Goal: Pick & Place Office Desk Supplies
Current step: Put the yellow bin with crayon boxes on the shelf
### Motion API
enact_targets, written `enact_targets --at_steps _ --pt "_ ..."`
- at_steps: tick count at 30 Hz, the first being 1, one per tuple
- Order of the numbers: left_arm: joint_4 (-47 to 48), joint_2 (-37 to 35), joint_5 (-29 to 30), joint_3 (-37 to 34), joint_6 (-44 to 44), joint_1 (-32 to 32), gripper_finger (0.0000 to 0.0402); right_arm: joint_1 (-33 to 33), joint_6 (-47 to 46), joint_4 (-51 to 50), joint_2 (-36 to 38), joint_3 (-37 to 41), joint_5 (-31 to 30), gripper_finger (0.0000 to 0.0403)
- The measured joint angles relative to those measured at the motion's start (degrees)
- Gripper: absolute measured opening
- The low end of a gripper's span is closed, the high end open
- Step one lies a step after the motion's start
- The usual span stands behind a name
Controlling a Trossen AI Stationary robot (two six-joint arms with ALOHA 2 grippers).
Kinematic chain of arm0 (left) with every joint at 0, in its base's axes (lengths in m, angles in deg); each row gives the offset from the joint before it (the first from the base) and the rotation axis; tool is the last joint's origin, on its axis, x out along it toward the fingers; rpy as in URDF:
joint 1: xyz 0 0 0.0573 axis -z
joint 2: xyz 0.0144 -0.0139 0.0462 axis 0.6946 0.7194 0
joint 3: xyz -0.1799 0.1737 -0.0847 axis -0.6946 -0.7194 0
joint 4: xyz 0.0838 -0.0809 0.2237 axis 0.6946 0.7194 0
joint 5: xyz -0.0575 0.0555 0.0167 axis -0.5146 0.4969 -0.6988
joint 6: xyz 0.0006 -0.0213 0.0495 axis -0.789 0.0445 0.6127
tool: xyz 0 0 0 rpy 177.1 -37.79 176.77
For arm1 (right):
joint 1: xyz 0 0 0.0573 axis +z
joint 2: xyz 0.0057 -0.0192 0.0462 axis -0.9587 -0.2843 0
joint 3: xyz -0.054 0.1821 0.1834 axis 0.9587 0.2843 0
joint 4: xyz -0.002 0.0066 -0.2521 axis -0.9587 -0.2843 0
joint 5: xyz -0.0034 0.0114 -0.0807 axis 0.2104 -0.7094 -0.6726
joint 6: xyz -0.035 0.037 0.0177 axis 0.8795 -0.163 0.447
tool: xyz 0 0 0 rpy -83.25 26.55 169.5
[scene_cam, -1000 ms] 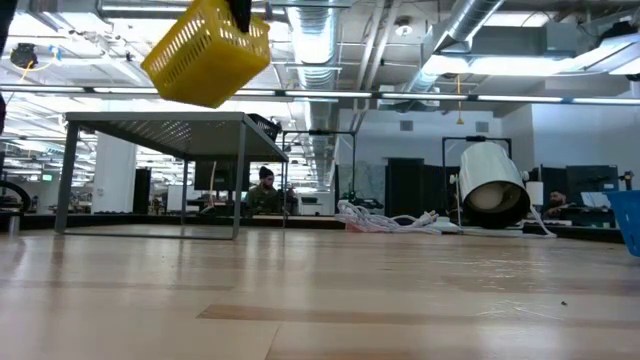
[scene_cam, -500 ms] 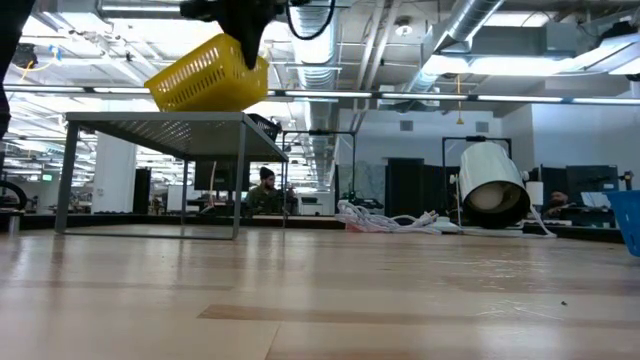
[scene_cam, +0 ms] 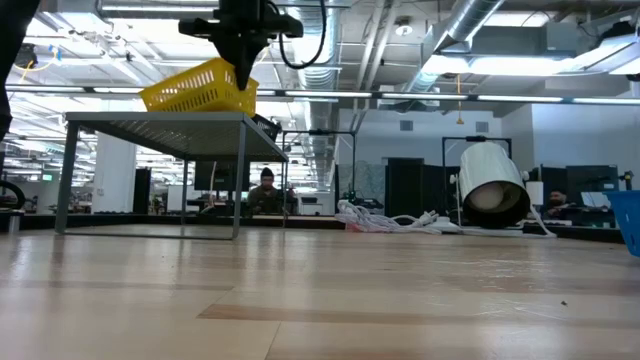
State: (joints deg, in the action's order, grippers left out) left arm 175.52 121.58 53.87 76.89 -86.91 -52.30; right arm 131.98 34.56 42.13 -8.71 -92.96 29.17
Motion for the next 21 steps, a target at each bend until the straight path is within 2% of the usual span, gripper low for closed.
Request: enact_targets --at_steps 14,21 --pt "0.01 1.06 0.16 -0.12 1.89 -4.48 0.0 -0.09 0.51 -0.02 0.0 0.0 -0.09 0.0133" --pt "-1.24 1.27 -1.82 -4.05 3.12 -5.65 0.0 -0.13 0.57 0.09 0.0 0.0 -0.13 0.0133"
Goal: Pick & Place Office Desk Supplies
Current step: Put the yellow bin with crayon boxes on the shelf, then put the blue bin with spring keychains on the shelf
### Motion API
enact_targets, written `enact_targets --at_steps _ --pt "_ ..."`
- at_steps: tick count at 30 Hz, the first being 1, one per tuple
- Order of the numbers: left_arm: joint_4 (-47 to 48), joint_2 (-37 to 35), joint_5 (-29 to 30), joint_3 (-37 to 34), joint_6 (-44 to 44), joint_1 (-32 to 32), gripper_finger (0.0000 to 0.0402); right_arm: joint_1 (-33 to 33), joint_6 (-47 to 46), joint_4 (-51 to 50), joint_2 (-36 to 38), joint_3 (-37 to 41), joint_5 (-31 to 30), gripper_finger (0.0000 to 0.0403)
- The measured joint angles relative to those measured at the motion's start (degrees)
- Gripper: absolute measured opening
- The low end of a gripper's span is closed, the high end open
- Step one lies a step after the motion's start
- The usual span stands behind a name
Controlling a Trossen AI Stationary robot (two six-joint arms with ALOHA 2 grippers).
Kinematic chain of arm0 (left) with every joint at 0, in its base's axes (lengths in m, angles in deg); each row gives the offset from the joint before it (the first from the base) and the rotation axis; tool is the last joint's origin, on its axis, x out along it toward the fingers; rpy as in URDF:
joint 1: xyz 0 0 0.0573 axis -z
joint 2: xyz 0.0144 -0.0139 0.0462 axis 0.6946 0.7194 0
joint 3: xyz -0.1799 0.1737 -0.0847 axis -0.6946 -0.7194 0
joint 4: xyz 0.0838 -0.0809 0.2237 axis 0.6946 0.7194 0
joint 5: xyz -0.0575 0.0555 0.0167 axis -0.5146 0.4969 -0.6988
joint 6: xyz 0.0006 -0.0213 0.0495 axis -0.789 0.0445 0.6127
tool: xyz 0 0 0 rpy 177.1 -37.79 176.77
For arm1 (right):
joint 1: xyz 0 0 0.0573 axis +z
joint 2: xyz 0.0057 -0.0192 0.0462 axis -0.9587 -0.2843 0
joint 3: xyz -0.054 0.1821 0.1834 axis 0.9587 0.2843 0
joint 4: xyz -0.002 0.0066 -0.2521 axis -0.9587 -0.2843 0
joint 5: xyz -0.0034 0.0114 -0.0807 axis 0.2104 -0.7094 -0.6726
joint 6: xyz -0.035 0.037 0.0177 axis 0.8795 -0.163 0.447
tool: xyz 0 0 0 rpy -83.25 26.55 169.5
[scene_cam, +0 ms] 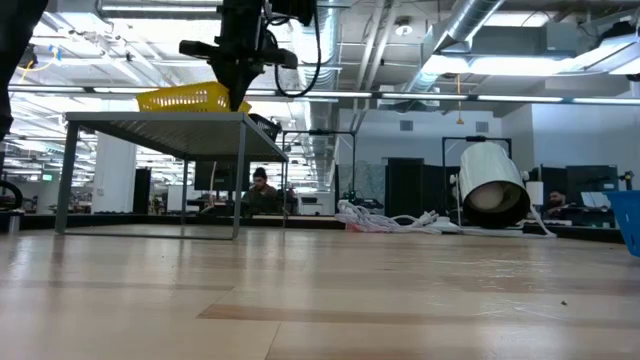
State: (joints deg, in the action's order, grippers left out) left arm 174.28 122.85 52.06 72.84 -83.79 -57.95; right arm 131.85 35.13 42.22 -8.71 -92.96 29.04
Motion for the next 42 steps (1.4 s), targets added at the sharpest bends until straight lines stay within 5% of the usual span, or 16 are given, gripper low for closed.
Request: enact_targets --at_steps 22,42 --pt "-8.18 -0.04 -4.82 -0.32 0.08 -1.25 0.001 0.48 -0.15 0.22 0.0 0.0 -0.02 0.0133" --pt "-8.21 -0.11 -9.36 -0.3 -0.06 -1.58 0.0101 0.48 -0.15 0.08 0.0 0.0 -0.02 0.0133"
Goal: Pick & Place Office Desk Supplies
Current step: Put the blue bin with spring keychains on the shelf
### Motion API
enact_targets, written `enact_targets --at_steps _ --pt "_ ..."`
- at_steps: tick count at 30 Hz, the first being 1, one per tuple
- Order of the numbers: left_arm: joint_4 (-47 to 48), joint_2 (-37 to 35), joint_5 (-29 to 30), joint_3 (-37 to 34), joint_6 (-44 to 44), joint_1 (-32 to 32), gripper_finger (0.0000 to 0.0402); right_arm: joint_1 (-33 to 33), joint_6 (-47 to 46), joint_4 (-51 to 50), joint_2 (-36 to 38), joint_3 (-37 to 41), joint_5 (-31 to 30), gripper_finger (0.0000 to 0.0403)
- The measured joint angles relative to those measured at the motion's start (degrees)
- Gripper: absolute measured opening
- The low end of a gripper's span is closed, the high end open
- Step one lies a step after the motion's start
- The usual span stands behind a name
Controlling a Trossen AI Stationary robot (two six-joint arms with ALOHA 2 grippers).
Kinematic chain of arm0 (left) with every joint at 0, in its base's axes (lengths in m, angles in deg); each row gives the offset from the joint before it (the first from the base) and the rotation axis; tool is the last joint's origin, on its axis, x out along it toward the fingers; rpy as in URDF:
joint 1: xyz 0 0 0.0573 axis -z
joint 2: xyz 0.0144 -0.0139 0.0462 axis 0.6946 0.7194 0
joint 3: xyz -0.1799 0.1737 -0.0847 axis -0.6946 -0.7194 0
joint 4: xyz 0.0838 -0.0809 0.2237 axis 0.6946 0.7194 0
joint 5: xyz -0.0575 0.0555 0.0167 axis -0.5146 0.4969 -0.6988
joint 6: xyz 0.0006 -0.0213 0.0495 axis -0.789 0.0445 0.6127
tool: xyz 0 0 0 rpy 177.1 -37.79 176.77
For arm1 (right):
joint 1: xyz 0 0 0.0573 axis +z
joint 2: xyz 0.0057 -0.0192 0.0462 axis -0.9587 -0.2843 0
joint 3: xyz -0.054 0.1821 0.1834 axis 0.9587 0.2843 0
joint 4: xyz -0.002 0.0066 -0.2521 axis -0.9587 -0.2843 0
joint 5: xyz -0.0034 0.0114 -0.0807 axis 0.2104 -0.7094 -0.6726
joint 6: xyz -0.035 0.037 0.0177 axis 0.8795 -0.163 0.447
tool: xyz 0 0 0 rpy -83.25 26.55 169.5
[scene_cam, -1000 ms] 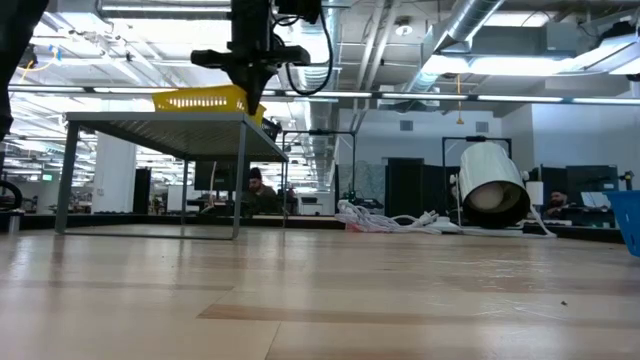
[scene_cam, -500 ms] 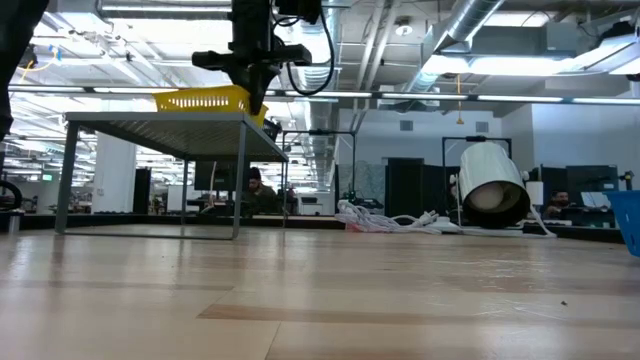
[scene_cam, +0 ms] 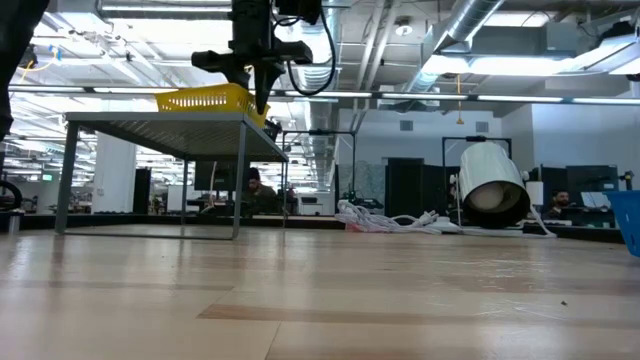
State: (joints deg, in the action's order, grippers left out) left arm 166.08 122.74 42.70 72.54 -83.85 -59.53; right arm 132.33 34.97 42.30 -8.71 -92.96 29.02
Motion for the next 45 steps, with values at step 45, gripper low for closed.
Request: enact_targets --at_steps 45 --pt "-44.71 -10.84 -13.36 -16.7 69.74 31.43 0.0102 -13.74 -64.86 -76.57 -27.91 -28.76 15.3 0.0103"
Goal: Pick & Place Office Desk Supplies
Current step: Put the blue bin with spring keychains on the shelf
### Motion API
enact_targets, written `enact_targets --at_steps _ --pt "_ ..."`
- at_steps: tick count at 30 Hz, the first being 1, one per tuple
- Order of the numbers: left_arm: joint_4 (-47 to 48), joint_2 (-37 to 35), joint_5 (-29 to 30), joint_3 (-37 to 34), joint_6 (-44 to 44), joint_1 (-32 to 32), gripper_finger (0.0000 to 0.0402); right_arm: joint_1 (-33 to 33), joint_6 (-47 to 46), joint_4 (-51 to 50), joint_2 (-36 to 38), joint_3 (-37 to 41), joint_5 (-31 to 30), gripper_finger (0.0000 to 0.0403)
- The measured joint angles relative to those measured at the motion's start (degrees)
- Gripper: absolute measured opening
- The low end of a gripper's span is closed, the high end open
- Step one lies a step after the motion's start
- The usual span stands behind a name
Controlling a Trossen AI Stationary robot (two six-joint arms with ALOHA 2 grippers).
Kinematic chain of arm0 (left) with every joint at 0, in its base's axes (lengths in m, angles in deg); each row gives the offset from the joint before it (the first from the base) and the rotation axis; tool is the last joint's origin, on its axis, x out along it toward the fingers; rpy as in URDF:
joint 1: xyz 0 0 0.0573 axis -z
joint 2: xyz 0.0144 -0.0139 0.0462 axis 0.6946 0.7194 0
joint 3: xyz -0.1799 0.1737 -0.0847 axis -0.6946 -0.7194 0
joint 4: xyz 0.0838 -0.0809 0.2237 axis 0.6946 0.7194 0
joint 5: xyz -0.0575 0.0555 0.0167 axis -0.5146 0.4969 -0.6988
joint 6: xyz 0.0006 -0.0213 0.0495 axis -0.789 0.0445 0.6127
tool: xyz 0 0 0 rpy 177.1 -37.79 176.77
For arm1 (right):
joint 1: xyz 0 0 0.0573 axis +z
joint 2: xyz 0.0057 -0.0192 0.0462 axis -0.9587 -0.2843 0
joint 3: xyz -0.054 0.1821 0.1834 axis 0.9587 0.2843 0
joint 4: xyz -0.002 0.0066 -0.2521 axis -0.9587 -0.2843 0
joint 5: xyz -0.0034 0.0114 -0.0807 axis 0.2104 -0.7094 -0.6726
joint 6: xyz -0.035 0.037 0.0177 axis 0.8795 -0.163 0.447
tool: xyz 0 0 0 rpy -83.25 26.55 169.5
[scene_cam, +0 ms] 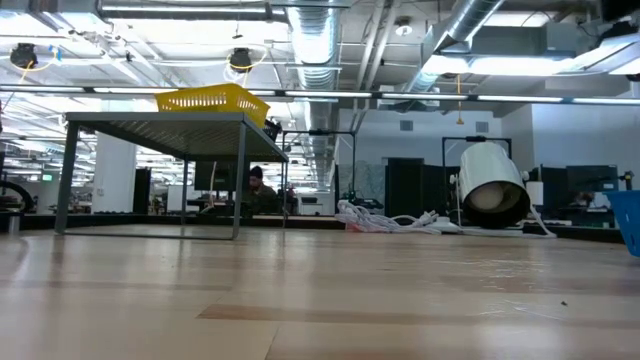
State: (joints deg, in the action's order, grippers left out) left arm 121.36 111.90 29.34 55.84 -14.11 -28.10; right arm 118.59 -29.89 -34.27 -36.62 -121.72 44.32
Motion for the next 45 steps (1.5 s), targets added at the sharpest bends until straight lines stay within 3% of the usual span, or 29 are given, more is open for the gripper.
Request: enact_targets --at_steps 6,16,28,45 --pt "2.27 -1.53 -0.22 -5.75 2.3 -0.2 0.0102 -4.72 -2.43 5.55 -6.76 -0.06 1.69 0.0103" --pt "5.28 -10.68 -1.0 -11.77 2.25 -0.02 0.0102 -9.48 -1.37 1.29 -12.02 -4.1 6.66 0.0109" --pt "4.31 -23.91 -1.74 -18.45 2.2 -0.11 0.0102 -13.57 -7.92 -2.43 -12.4 -4.17 11.52 0.0194" --pt "4.0 -26.51 -1.76 -23.06 2.2 -0.11 0.0102 -13.99 -8.69 -6.21 -12.48 -4.14 11.47 0.0165"
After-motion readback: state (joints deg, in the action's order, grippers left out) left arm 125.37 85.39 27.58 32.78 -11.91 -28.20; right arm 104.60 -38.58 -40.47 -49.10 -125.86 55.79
